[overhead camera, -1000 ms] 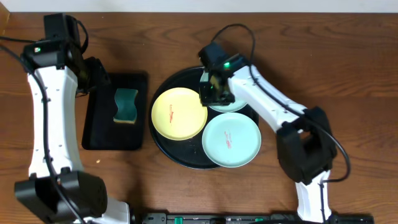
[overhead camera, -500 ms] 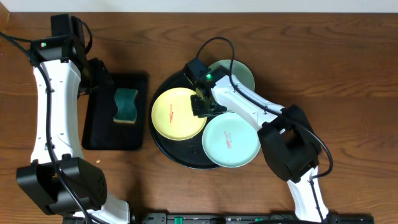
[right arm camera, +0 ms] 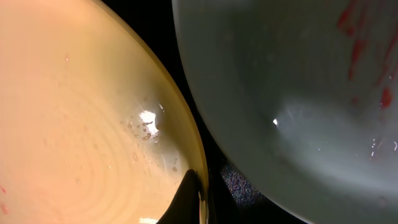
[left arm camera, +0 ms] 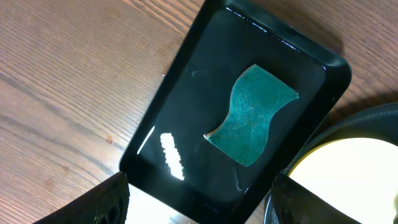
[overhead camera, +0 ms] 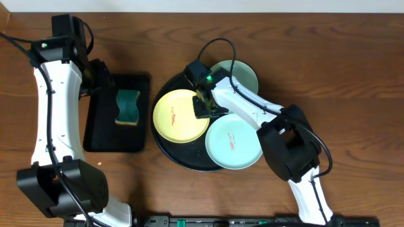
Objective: Clean dirty plates on tray and stack at the side
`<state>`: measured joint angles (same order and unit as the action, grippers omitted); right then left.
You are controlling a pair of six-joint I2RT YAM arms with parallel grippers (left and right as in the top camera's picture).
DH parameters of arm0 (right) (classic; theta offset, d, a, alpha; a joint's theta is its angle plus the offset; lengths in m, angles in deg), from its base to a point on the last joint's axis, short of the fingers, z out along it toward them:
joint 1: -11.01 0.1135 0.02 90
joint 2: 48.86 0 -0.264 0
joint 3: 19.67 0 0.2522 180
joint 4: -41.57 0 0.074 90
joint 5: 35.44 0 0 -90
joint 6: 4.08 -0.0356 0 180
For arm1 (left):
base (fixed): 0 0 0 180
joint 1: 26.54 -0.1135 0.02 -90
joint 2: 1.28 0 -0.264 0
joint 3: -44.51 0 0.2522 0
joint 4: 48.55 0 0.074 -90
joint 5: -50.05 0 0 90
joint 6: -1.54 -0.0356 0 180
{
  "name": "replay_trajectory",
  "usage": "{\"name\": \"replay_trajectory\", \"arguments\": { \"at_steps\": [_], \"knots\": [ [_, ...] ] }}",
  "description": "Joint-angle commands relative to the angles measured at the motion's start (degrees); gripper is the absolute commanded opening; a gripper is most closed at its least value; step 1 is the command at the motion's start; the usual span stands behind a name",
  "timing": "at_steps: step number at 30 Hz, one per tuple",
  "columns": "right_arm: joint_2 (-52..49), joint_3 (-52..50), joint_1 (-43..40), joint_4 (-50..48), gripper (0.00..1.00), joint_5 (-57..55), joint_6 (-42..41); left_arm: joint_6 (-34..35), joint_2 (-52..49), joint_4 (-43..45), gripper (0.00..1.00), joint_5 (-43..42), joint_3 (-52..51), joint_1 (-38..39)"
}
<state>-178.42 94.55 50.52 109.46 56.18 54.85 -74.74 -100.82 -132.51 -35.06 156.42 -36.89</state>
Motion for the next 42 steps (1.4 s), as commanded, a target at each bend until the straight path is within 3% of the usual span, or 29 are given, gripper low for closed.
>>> {"name": "replay_trajectory", "arguments": {
  "at_steps": [1,7,12,17,28,42],
  "knots": [
    [-2.51,-0.09,0.81,-0.13,0.01,-0.81,0.55,-0.98,-0.44,-0.68,0.71,0.68,-0.61,-0.24],
    [-2.51,-0.09,0.7,-0.11,0.01,-1.4,1.14,-7.06,-1.73,-0.55,0.64,0.68,-3.15,-0.24],
    [-2.58,-0.09,0.76,-0.13,0.01,-1.42,2.47,-9.73,-5.11,0.0,0.64,0.17,-4.33,-0.24],
    [-2.73,-0.09,0.76,-0.2,0.01,-1.81,2.43,-15.69,-10.6,1.64,0.64,-8.61,-4.33,-0.24],
    [-2.75,-0.09,0.76,-0.52,0.01,-1.86,2.45,-15.65,-20.5,6.84,0.52,-9.66,-4.33,-0.24],
    [-2.78,-0.09,0.72,-0.79,0.01,-1.86,2.43,-19.3,-21.11,10.19,0.52,-13.31,-7.52,-0.2]
  ]
}}
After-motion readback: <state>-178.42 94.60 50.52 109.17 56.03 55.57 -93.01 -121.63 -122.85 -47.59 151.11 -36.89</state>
